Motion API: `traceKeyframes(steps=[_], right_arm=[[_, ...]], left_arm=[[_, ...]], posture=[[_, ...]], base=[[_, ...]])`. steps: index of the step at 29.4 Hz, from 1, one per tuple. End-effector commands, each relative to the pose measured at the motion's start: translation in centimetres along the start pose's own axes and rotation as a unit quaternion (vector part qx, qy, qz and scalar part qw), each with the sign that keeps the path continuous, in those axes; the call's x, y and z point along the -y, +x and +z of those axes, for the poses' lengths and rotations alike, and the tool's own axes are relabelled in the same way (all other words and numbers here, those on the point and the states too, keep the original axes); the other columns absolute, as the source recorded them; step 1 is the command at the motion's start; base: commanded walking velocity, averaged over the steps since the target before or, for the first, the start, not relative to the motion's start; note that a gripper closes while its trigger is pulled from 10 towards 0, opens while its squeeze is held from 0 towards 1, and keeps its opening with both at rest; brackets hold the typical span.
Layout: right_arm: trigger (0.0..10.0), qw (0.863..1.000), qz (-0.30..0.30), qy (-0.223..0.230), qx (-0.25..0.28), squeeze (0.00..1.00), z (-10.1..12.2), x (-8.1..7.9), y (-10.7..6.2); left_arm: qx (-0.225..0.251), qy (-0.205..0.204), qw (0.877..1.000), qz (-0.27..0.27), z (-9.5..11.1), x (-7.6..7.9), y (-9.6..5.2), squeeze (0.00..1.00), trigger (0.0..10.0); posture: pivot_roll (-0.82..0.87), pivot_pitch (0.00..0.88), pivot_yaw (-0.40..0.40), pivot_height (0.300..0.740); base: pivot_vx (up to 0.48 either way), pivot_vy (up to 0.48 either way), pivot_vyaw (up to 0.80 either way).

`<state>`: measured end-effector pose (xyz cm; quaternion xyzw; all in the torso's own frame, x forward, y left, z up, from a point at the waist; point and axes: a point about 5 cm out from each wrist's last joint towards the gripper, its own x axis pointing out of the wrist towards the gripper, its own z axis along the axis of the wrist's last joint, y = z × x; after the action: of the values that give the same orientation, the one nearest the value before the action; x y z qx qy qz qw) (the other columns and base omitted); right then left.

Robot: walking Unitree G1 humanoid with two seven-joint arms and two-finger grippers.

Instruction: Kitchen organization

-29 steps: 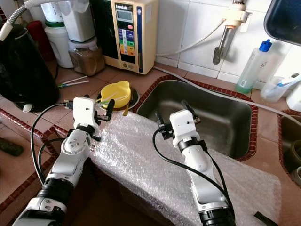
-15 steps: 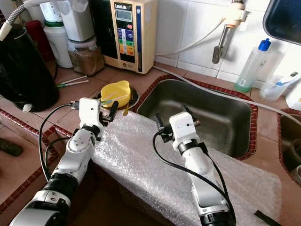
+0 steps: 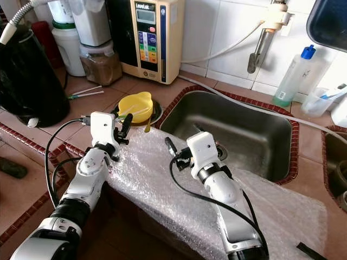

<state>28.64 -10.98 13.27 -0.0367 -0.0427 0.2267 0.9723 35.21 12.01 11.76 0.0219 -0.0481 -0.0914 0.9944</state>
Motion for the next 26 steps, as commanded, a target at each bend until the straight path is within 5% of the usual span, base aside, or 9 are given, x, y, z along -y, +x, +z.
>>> traceKeyframes(steps=[1,26], right_arm=[[10.0,1.000,0.006,-0.003,0.010,0.00,0.71,0.31,0.16],[10.0,1.000,0.014,-0.018,-0.007,0.00,0.26,0.07,0.43]], left_arm=[[0.007,0.007,1.000,-0.002,0.28,0.08,0.19,0.00,0.0],[0.032,0.015,0.999,-0.007,0.81,0.47,0.14,0.00,0.0]], posture=[[0.00,0.000,-0.010,0.740],[0.00,0.000,-0.014,0.740]], base=[[0.000,0.000,0.00],[0.000,0.000,0.00]])
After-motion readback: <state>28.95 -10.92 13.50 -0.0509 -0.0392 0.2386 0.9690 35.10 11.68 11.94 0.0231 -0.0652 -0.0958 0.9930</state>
